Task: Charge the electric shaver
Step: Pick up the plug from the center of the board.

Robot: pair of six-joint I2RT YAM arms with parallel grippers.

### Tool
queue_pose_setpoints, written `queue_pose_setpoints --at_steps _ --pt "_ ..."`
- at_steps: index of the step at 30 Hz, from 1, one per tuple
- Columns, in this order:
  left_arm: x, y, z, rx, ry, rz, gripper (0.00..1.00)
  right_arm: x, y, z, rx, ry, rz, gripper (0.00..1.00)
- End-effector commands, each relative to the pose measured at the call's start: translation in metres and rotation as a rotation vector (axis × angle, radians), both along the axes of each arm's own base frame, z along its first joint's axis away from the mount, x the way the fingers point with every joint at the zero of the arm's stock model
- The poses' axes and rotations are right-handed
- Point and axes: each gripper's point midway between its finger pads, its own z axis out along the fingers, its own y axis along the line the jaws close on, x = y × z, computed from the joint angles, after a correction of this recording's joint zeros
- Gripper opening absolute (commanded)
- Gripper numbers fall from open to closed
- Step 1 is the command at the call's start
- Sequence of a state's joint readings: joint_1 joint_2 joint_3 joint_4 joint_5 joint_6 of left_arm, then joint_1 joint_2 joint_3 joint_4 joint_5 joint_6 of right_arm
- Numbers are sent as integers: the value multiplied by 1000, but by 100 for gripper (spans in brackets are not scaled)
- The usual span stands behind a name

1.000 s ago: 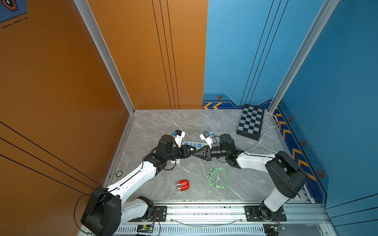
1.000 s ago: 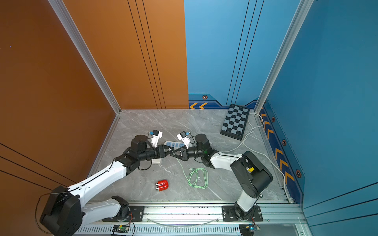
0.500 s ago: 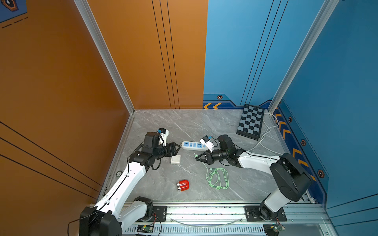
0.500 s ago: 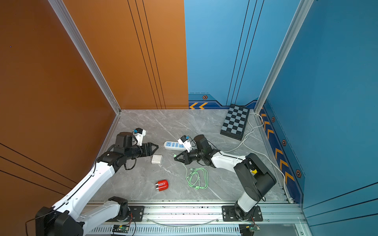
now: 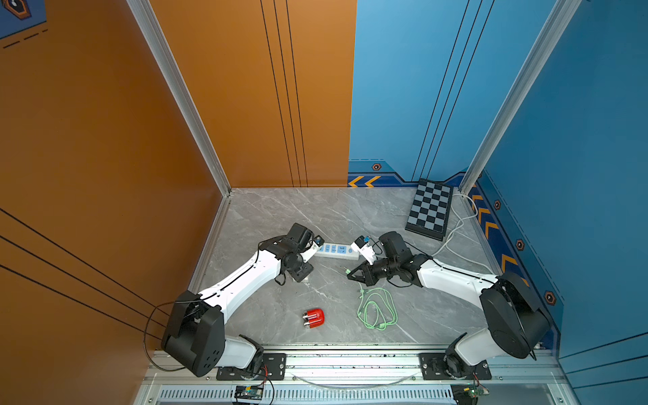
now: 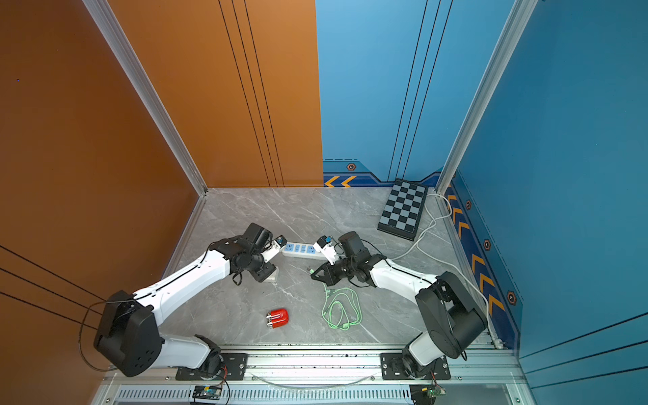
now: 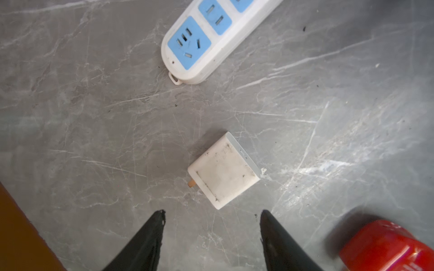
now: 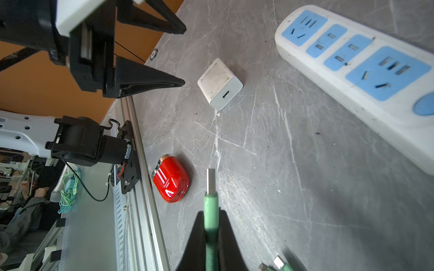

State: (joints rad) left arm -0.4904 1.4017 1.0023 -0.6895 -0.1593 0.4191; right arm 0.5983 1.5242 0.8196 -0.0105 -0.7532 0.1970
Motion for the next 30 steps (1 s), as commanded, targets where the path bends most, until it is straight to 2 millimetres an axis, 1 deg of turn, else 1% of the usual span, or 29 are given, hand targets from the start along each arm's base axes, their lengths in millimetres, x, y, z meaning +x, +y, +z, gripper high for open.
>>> queue_pose_setpoints --at_steps 1,3,7,8,9,11,12,15,19,21,26,28,30 --pt "-5 10 -2 196 -2 -220 67 -2 -13 -5 -35 -2 -6 0" --pt "-2 10 2 229 -11 -267 67 -1 -16 -7 -38 -1 -11 0" --pt "-5 -2 8 182 -16 -355 69 1 -16 -9 -21 -1 -22 0" --pt "-10 -3 3 190 -4 -386 69 2 -17 -10 -17 0 -27 0" --pt "-14 -2 -2 204 9 -412 83 2 -17 -11 -14 3 -30 0" --pt "-22 2 -16 247 47 -468 84 3 -17 -11 0 5 -39 0" --pt "-22 4 -20 261 57 -479 84 4 -18 -12 6 6 -43 0" --pt "-13 2 -21 243 52 -488 84 5 -17 -13 20 12 -47 0" --pt "-6 -3 -24 250 63 -526 85 5 -18 -15 23 19 -51 0" --pt "-4 -6 -29 243 78 -537 85 6 -19 -16 27 20 -59 0" --pt "-4 -10 -51 233 150 -544 85 9 -21 -16 49 25 -75 0" --pt "6 -13 -50 216 148 -527 85 8 -22 -17 56 27 -78 0" --pt "9 -10 -54 212 163 -519 85 7 -21 -17 66 31 -80 0"
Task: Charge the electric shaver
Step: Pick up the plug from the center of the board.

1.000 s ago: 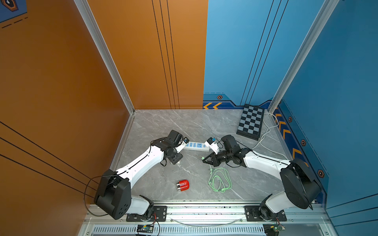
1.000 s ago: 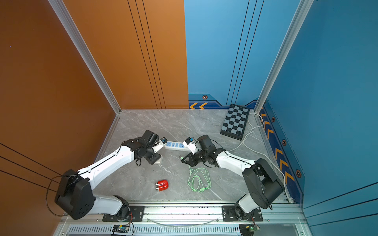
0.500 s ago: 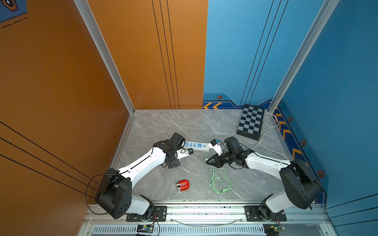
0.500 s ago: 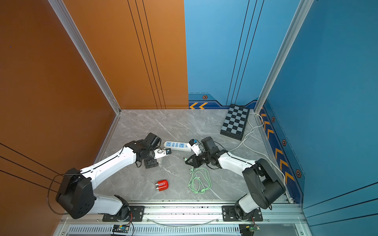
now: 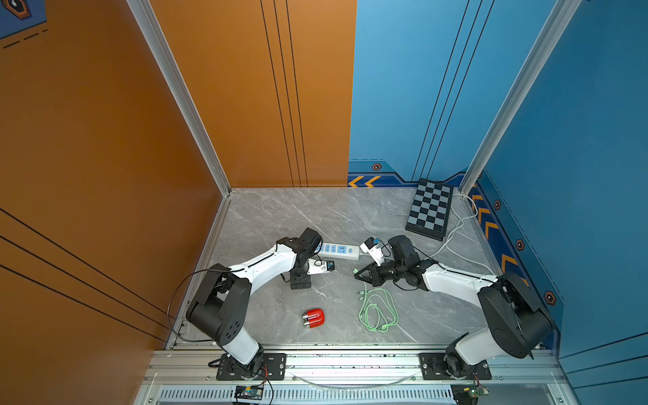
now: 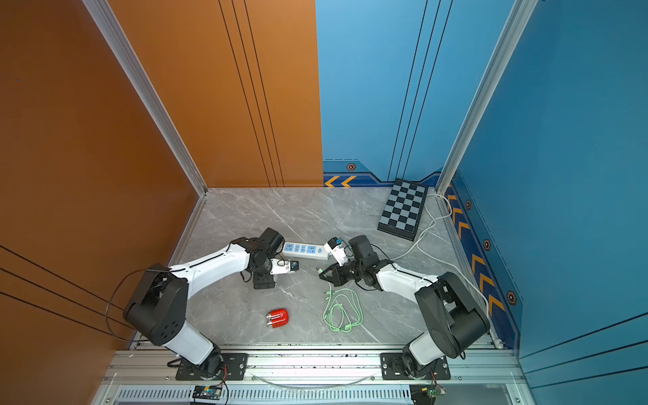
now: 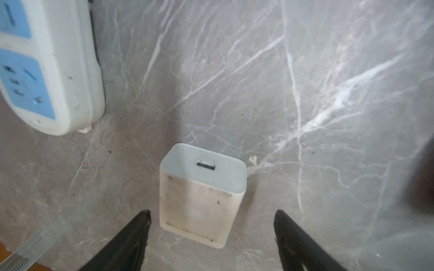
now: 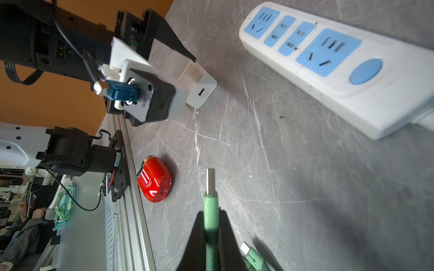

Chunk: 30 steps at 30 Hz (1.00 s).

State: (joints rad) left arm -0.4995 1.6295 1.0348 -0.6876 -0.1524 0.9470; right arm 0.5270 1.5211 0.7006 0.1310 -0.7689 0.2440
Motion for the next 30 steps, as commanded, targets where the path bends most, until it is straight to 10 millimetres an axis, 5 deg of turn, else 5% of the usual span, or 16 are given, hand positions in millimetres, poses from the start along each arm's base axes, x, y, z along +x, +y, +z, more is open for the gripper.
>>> queue_pose_setpoints --at_steps 1,8,22,30 --pt "12 -4 2 -44 12 2 85 -1 2 3 46 7 3 0" --pt "27 1 -6 -31 24 12 84 -5 2 -3 61 29 0 0" --pt "11 22 -36 -16 118 76 79 -3 1 -6 73 45 -6 0" --pt "7 22 -39 -49 141 95 62 -4 -2 -7 71 47 -17 0"
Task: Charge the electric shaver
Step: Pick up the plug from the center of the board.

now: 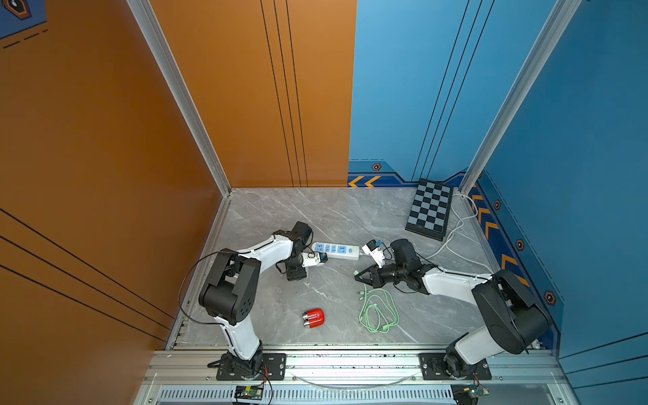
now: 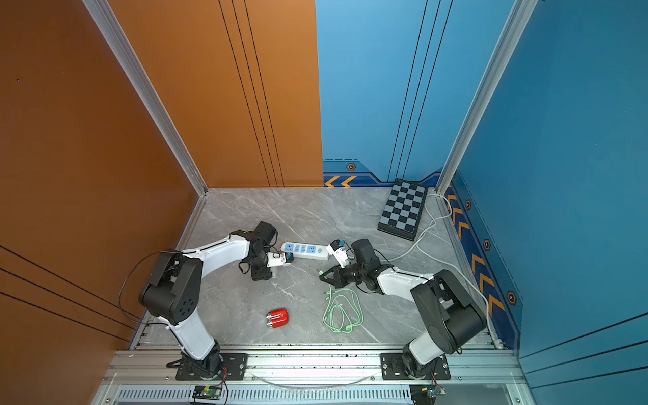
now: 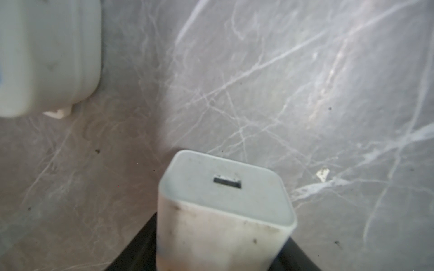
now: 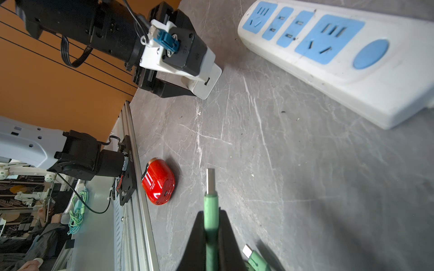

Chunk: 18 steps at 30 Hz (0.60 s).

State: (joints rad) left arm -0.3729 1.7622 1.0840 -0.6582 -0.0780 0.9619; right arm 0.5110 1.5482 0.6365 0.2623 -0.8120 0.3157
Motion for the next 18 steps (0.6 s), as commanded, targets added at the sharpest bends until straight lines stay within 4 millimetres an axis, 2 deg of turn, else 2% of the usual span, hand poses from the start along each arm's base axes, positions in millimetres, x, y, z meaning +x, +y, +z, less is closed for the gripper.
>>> queue_pose_setpoints --at_steps 1,6,8,11,12,16,18 --pt "-16 -1 -12 -15 60 -5 59 -2 -1 3 16 6 2 0" --pt "-20 -8 -10 -35 60 -9 47 -5 -4 2 9 5 -3 0" --pt "-22 -13 -9 -39 56 -15 38 -5 -4 3 9 2 -4 0" --pt "-22 -21 -5 -49 44 -16 20 -5 -5 3 6 4 -7 0" --pt "-22 -23 -3 -50 37 -18 2 -5 -5 2 -2 7 -5 0" --pt "-15 -29 7 -20 -48 -4 0 -7 -9 -4 -44 20 -8 0" --pt "-20 -31 12 2 -120 -12 0 -8 -10 -8 -61 39 -9 0"
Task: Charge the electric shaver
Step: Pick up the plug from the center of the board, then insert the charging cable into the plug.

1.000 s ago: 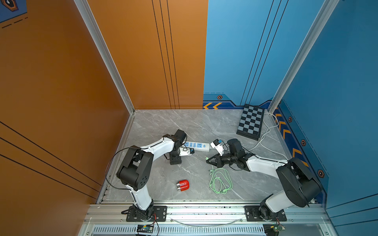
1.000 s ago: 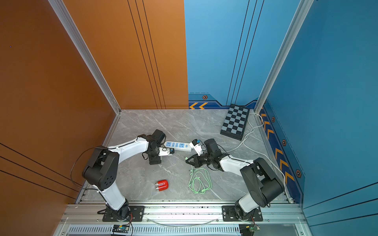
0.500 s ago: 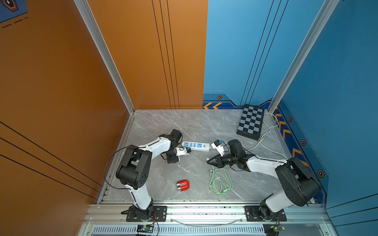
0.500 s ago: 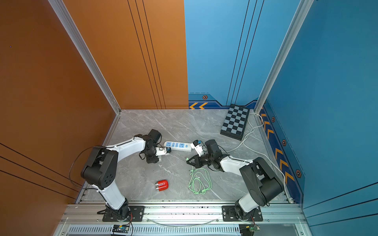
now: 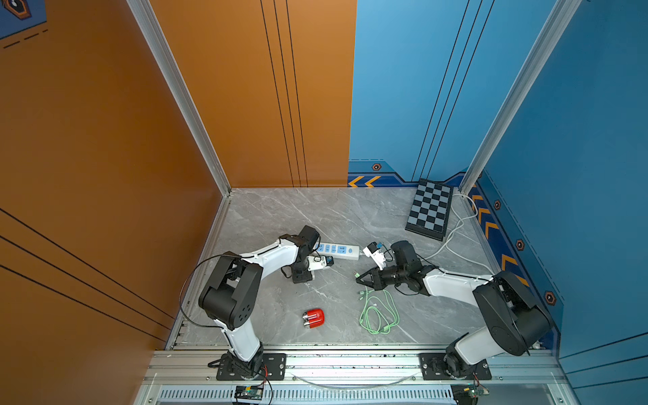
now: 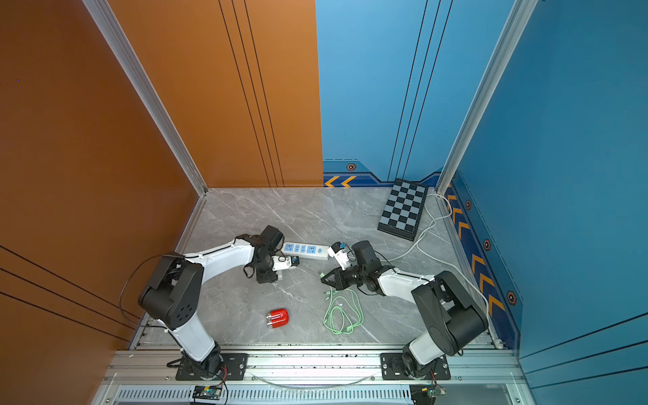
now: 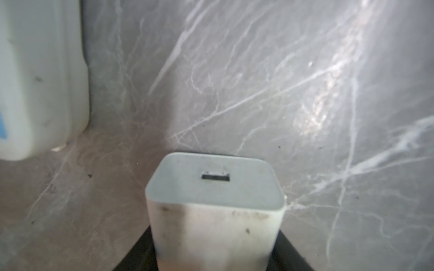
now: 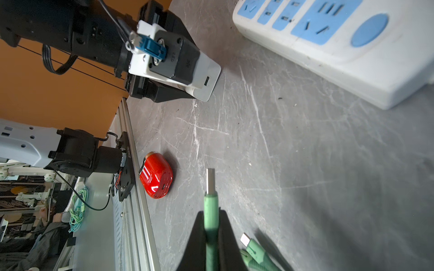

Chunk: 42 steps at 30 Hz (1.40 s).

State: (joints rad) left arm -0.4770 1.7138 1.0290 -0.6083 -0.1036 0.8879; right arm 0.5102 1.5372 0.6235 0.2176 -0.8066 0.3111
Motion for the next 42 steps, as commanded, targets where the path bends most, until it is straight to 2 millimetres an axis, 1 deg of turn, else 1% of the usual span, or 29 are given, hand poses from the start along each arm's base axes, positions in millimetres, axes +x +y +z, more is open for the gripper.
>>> queue_pose_setpoints --at_steps 1,3,5,8,11,15,19,20,25,29,36,40,42 --pt "-7 -5 13 1 -92 31 0 -3 -7 -3 -44 17 -6 0" --pt "-13 -8 29 -66 -135 66 0 -7 -9 -5 -68 32 0 0" --pt "-20 -7 41 -108 -200 70 0 -13 -10 -4 -93 42 20 0" --pt "-26 -11 64 -205 -297 64 0 -23 -4 2 -134 47 81 0" --pt "-37 -15 78 -249 -338 37 0 -30 5 7 -173 53 128 0" --pt "-56 -27 84 -283 -359 -36 0 -38 23 20 -214 35 206 0" --pt "-73 -34 86 -280 -373 -112 0 -43 36 25 -238 50 268 0" --pt "-76 -34 86 -274 -381 -124 0 -48 42 27 -244 48 295 0" --pt "-81 -35 95 -281 -408 -154 0 -61 57 27 -259 65 368 0" --pt "-86 -40 96 -273 -404 -194 0 -69 66 28 -258 75 418 0" --pt "-96 -48 91 -261 -378 -243 0 -64 73 37 -224 66 432 0" --pt "-97 -50 89 -257 -367 -249 0 -63 77 38 -214 71 441 0" --pt "-96 -52 91 -264 -369 -247 0 -63 78 37 -212 71 446 0"
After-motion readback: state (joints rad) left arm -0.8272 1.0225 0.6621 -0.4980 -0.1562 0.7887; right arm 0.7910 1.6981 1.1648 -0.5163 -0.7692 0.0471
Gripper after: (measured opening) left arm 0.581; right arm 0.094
